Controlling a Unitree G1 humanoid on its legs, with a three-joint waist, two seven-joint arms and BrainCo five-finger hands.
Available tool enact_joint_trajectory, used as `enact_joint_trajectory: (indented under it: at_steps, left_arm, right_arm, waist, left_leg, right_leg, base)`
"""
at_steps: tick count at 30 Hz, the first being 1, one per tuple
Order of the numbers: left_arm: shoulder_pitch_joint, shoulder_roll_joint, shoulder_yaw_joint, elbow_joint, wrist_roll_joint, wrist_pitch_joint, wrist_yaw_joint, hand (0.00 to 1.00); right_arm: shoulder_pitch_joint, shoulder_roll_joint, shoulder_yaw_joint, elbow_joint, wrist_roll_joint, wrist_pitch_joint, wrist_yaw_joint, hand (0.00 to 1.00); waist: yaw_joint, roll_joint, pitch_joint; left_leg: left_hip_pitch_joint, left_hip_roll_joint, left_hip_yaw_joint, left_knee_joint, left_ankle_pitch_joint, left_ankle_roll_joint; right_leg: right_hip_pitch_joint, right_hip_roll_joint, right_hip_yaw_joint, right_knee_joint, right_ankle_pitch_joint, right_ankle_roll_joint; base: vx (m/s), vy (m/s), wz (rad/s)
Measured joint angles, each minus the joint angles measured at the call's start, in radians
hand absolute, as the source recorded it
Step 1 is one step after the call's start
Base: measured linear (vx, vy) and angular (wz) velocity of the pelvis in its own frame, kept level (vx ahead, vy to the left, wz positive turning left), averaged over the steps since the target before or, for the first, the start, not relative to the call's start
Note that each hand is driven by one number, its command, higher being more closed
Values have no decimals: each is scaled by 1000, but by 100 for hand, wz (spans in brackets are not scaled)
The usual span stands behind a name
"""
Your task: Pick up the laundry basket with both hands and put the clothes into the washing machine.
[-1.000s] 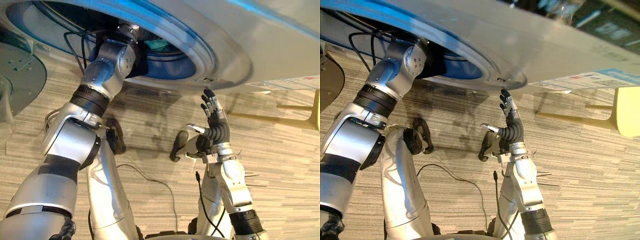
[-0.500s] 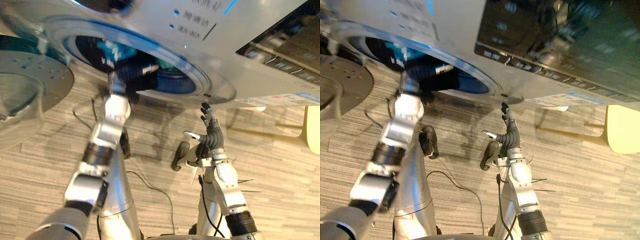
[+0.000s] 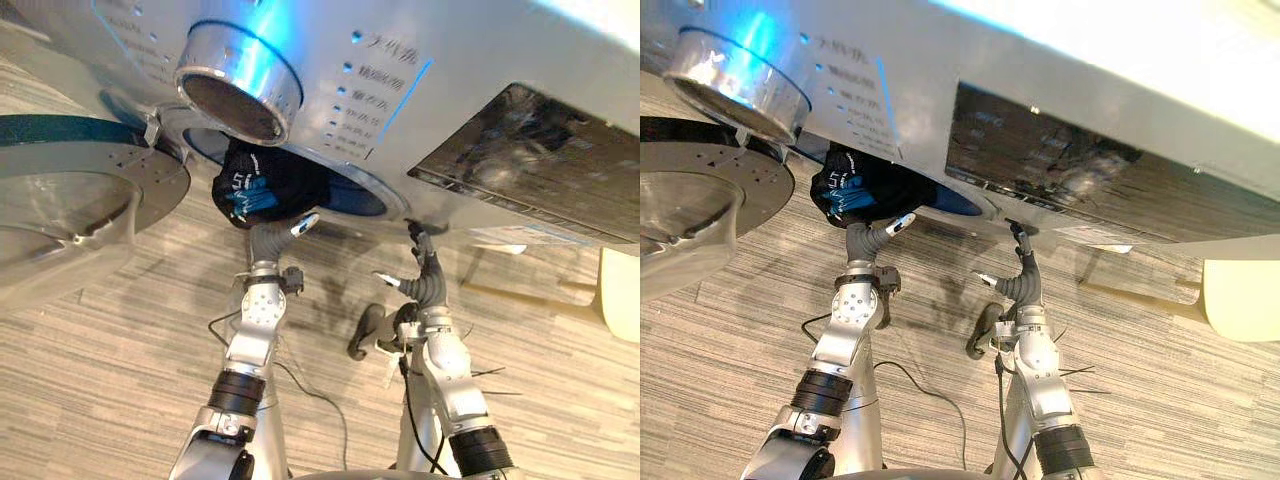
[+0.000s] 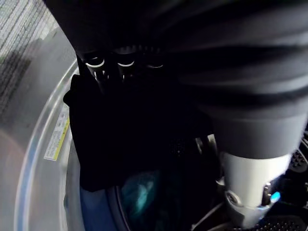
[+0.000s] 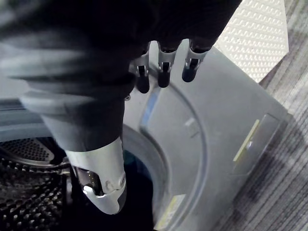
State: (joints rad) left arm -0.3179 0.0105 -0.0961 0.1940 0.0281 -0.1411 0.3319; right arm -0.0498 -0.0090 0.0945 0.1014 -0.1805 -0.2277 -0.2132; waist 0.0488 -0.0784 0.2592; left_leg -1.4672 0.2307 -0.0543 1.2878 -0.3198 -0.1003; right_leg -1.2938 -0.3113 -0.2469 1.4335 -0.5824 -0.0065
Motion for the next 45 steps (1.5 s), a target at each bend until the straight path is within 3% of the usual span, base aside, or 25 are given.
enact_joint_trajectory:
  at_steps: [3, 9, 13, 16, 21, 26, 28, 32, 40, 45]
  left_arm:
    - [-5, -9, 18, 0, 0, 0, 3, 0]
    - [-167, -3, 13, 5, 5, 7, 90, 0]
    - [-386, 74, -29, 69, 42, 12, 135, 0]
    - [-558, 142, -68, 174, 116, 43, 140, 0]
    - [-869, 266, -150, 359, 241, 64, 81, 0]
    - [-980, 279, -104, 571, 321, 81, -32, 0]
    - [-982, 248, 15, 663, 218, 93, -64, 0]
    - [-949, 210, 150, 737, -1, 95, -69, 0]
    - [-871, 108, 297, 799, -211, 62, -128, 0]
    - [-864, 94, 337, 786, -481, 57, -156, 0]
  right_arm:
    - [-4, -1, 2, 4, 0, 0, 0, 0]
    - [-77, -1, 8, 76, 1, 3, -28, 0]
    - [-116, -2, 20, 112, 13, 5, -33, 0]
    - [-136, -2, 28, 122, 24, 5, -29, 0]
    - [-163, -9, 61, 114, 53, -6, -14, 0]
    - [-199, -8, 67, 108, 53, -21, 15, 0]
    - [-212, 3, 68, 111, 54, -23, 21, 0]
    - [-215, 26, 70, 152, 86, -22, 20, 0]
    - [-277, 42, 62, 190, 112, 3, 20, 0]
    - [-313, 39, 41, 190, 151, 26, 16, 0]
  waist:
    - [0, 3, -1]
    - [-4, 3, -1]
    - [-6, 3, -2]
    - [-12, 3, -2]
    - [-32, 2, -3]
    - [-37, 2, -3]
    - [-36, 2, -3]
    - [-37, 2, -2]
    - [-36, 1, -2]
    - [-35, 1, 1]
  left_leg:
    - [2, 1, 3, 0, 0, 0]
    - [2, 1, 2, -4, 3, 1]
    - [2, 10, -1, -23, 17, -3]
    - [1, 16, -2, -28, 22, -6]
    - [-45, 31, -2, 1, 22, -6]
    - [-126, 39, -2, 91, 14, 7]
    - [-161, 49, 0, 118, 9, 14]
    - [-212, 52, -3, 129, 11, 15]
    - [-241, 49, -10, 150, 20, 15]
    - [-233, 49, -3, 136, 20, 14]
  right_leg:
    - [-1, 1, 1, -1, 0, 0]
    - [-1, 2, 2, -1, 0, 0]
    - [-2, 14, -7, -18, 10, -13]
    - [-4, 21, -11, -24, 15, -17]
    - [-42, 32, -10, -5, 15, -18]
    - [-129, 31, 18, 82, 14, -18]
    - [-170, 33, 35, 111, 12, -18]
    - [-222, 33, 38, 127, 16, -16]
    - [-250, 32, 44, 138, 27, -29]
    - [-249, 30, 47, 133, 26, -28]
  base:
    - [27, -6, -1]
    - [0, 0, 0]
    - [7, -12, -5]
    - [12, -9, -7]
    - [24, -1, -6]
    - [0, 17, -10]
    - [-33, 0, -10]
    - [-27, -7, -1]
    - [41, -23, -5]
    - [37, -36, 3]
